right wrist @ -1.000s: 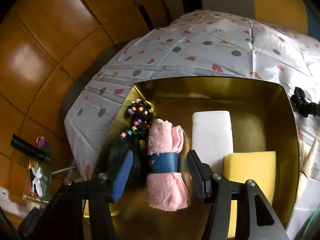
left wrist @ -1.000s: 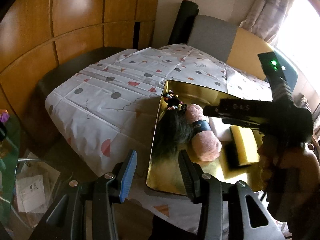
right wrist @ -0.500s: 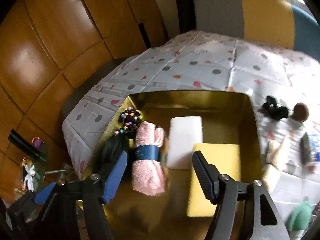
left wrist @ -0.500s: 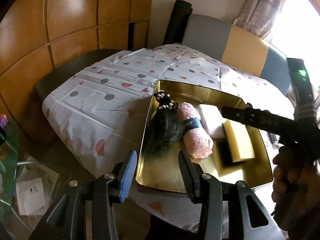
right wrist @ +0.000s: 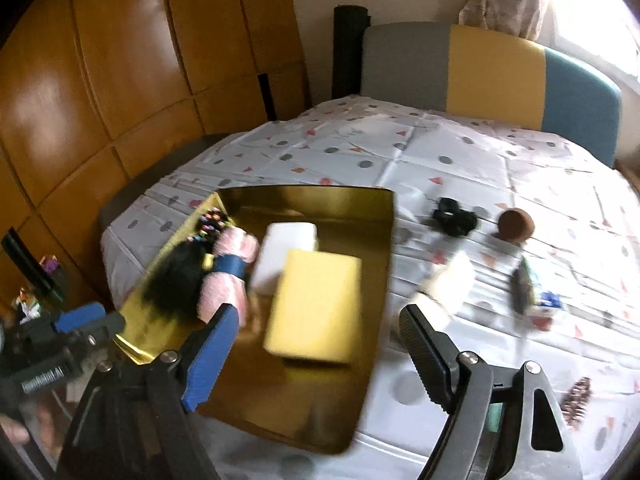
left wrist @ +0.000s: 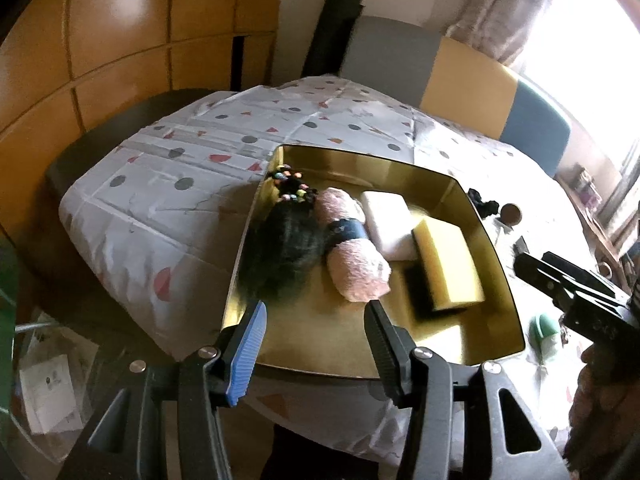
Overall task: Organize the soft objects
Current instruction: 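Move the left tool to the beige bandage roll and grasp it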
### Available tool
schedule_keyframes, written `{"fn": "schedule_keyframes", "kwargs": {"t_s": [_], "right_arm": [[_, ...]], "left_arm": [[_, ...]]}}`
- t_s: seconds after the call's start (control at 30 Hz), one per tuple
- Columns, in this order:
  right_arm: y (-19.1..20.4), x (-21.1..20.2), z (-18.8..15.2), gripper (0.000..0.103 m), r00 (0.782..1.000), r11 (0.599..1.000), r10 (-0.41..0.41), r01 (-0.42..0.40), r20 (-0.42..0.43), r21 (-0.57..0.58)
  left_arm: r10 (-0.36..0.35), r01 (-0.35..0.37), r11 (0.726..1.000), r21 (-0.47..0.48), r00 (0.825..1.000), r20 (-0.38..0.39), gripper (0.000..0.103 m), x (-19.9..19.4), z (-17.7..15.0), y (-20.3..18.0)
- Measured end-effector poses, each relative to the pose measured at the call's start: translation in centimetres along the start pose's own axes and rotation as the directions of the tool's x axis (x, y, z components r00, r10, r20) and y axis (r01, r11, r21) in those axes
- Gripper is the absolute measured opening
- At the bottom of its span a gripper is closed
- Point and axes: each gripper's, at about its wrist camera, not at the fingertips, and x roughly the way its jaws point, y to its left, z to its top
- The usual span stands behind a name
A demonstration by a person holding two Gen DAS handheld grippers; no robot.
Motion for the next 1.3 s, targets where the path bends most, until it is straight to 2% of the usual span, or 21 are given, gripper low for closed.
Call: {"fn": "schedule_keyframes", "kwargs": {"t_s": [0.07,0.2,0.3,0.43,0.5,0.53,0.57,0.6,0.67,0.8,0.9,1.0,1.13,1.3], "right_arm": [[-2.0,-0.8,-0.2,0.083,1.0,1.0,-0.02,0.02,0.004,0.015],[-6.9,-2.5,-0.6,0.083,0.994,0.993,-0.111,0.11,0.014,0.05],[-11.7,-3.8,-1.1,0.086,0.978,0.973,-0.21,0.208,0.013,0.099],[-18.6,-5.0,-2.9,0.086,0.937,0.912,-0.348,0.339,-0.001,0.228],[-22.1,-5.3,-4.7,0.086,0.916,0.862,-0.401,0.385,-0.021,0.331],[-23.1,-5.4,-5.3,0.086,0.912,0.845,-0.41,0.39,-0.026,0.365],[-24.5,-5.1,-5.9,0.086,0.9,0.808,-0.427,0.421,-0.084,0.413],[-25.3,-5.3,-6.0,0.085,0.901,0.792,-0.424,0.42,-0.095,0.442],[-26.5,-6.1,-6.0,0.086,0.922,0.779,-0.383,0.351,-0.048,0.52],[-26.8,-6.2,-6.3,0.086,0.929,0.772,-0.366,0.34,-0.062,0.537],[-26.8,-6.5,-6.0,0.087,0.935,0.775,-0.353,0.319,-0.045,0.546],[-26.7,-6.4,-6.2,0.087,0.939,0.772,-0.342,0.306,-0.042,0.557],[-26.8,-6.3,-6.2,0.088,0.942,0.77,-0.331,0.3,-0.05,0.562],[-26.7,-6.3,-6.1,0.088,0.947,0.776,-0.318,0.287,-0.045,0.562]], "left_arm": [[-0.005,0.005,1.0,0.015,1.0,0.002,0.051,-0.1,0.1,-0.5],[-0.024,0.023,0.998,0.053,1.0,0.017,0.051,-0.6,0.3,-1.9],[-0.045,0.043,0.995,0.093,0.999,0.023,0.051,-1.0,0.6,-3.5],[-0.076,0.071,0.984,0.162,0.997,0.023,0.051,-1.2,1.3,-6.4],[-0.097,0.09,0.973,0.212,0.995,0.02,0.051,-1.3,1.7,-8.4],[-0.11,0.103,0.965,0.24,0.994,0.019,0.051,-1.3,1.9,-9.5],[-0.124,0.115,0.954,0.277,0.992,0.017,0.051,-1.3,2.0,-10.9],[-0.134,0.124,0.944,0.304,0.991,0.012,0.051,-1.2,2.2,-12.0],[-0.166,0.158,0.915,0.371,0.986,-0.008,0.051,-0.8,2.6,-14.9],[-0.208,0.207,0.844,0.494,0.977,-0.053,0.051,0.5,2.9,-20.2],[-0.198,0.216,0.801,0.558,0.976,-0.092,0.051,2.6,3.2,-23.5],[-0.163,0.214,0.78,0.589,0.977,-0.138,0.052,5.4,3.5,-25.7],[-0.096,0.193,0.765,0.614,0.978,-0.187,0.054,9.3,3.9,-27.7],[-0.026,0.167,0.729,0.663,0.976,-0.217,0.07,13.0,4.1,-28.9]]}}
